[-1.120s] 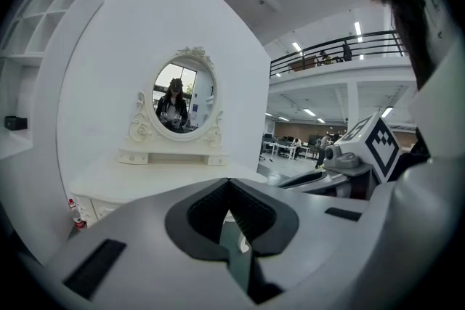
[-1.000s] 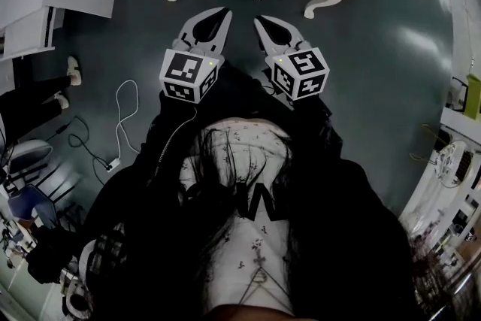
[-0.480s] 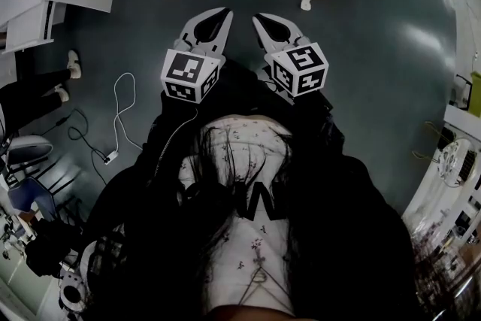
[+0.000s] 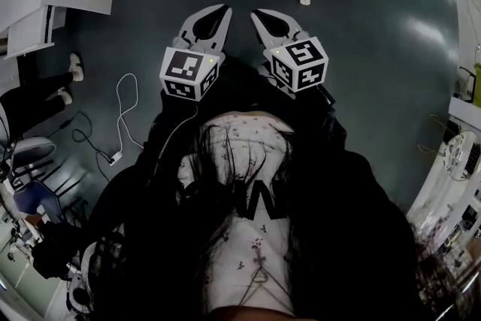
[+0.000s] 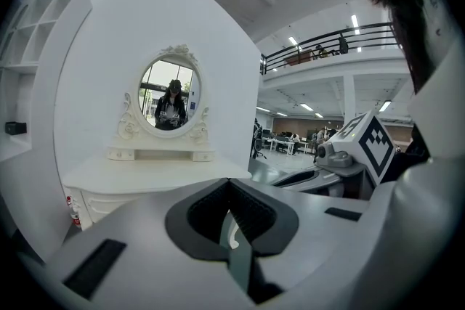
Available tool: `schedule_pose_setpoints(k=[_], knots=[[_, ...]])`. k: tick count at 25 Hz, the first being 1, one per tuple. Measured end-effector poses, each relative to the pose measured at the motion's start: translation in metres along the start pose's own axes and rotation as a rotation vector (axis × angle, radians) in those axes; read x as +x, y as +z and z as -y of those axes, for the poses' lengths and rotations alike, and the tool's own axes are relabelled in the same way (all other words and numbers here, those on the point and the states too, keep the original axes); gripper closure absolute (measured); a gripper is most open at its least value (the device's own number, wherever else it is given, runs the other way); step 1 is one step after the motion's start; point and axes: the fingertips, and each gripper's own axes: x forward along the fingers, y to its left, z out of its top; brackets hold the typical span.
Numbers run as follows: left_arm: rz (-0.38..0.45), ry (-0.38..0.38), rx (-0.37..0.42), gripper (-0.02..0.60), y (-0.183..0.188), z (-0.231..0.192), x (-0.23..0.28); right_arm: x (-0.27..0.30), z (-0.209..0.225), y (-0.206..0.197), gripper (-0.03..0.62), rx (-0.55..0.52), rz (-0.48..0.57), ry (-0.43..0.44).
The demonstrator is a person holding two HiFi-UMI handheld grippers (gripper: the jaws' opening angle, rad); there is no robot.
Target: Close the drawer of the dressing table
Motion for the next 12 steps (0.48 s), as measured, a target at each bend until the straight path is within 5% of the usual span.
schedule_pose_setpoints(k=[12], knots=[[-0.016, -0.002, -0.008, 0.583, -0.001, -0.023, 0.003, 0.02, 0.005, 0.001, 0.585, 0.014, -0.02, -0.022]])
